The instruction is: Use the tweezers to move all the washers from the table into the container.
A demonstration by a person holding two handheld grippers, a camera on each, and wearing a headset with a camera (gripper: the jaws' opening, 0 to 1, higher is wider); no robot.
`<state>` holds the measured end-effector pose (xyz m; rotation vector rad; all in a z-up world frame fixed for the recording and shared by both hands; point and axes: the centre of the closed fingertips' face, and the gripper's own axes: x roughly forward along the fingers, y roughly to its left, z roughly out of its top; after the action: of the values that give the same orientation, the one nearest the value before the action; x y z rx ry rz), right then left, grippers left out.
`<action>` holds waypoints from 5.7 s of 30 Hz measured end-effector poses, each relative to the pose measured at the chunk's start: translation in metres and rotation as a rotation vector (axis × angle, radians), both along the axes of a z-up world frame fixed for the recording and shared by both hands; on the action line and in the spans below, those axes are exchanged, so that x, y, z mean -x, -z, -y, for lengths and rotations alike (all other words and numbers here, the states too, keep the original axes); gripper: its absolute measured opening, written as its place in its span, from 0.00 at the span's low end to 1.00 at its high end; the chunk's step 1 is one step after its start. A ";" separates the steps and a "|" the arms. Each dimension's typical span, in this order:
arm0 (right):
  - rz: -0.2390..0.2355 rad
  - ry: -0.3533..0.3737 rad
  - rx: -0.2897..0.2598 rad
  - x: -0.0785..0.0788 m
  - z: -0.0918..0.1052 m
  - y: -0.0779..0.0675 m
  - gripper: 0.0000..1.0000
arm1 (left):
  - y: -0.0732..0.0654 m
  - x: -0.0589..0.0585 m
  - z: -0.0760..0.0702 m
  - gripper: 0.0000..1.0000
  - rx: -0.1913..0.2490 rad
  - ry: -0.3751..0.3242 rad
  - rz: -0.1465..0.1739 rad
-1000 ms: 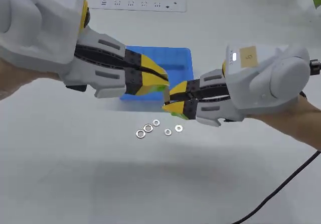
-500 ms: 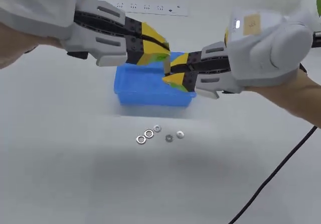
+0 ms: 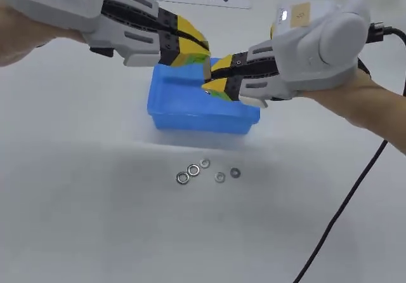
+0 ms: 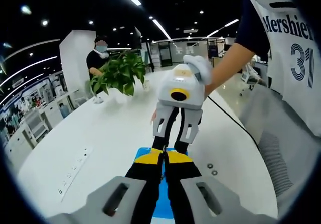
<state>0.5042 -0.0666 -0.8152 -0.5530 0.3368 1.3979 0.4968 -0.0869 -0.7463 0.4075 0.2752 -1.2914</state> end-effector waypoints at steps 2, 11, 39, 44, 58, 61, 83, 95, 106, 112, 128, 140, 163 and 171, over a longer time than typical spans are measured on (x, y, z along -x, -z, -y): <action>-0.005 0.000 0.007 -0.004 -0.001 0.006 0.10 | 0.006 -0.004 -0.001 0.06 -0.007 -0.007 -0.004; -0.044 -0.010 0.040 -0.005 0.000 0.031 0.10 | 0.030 -0.009 0.001 0.06 -0.011 0.002 -0.028; -0.019 0.004 0.012 0.004 -0.002 0.008 0.15 | 0.012 0.005 -0.003 0.05 -0.054 0.046 0.020; 0.021 -0.015 -0.006 0.018 -0.003 -0.008 0.15 | -0.004 0.020 0.000 0.05 -0.052 0.078 0.037; 0.069 -0.040 -0.056 0.065 0.007 -0.045 0.13 | -0.041 0.070 0.010 0.05 -0.042 0.114 0.091; 0.066 -0.051 -0.055 0.081 0.010 -0.045 0.13 | -0.041 0.087 0.016 0.05 -0.040 0.128 0.095; -0.009 -0.067 0.008 0.140 0.037 -0.005 0.12 | -0.006 0.142 0.043 0.05 -0.047 0.167 0.027; -0.053 -0.036 -0.003 0.134 0.037 0.009 0.12 | 0.010 0.135 0.047 0.05 -0.047 0.197 0.000; -0.073 -0.012 0.026 0.123 0.045 0.026 0.12 | 0.027 0.123 0.052 0.05 -0.047 0.213 -0.022; -0.087 -0.032 0.048 0.125 0.042 0.036 0.12 | 0.036 0.123 0.052 0.05 -0.051 0.218 -0.049; -0.112 -0.006 0.031 0.122 0.042 0.035 0.12 | 0.031 0.119 0.053 0.05 0.001 0.197 -0.070; -0.124 0.004 0.045 0.125 0.048 0.041 0.12 | 0.037 0.120 0.054 0.05 -0.018 0.210 -0.063; -0.129 -0.006 0.054 0.122 0.046 0.043 0.11 | 0.037 0.113 0.052 0.05 -0.021 0.182 -0.082; -0.123 -0.010 0.064 0.123 0.045 0.042 0.10 | 0.037 0.117 0.049 0.05 -0.038 0.187 -0.092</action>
<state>0.3816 -0.1111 -0.8574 -0.5225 0.4796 1.4385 0.3799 -0.1364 -0.7835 0.4143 0.3462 -1.4927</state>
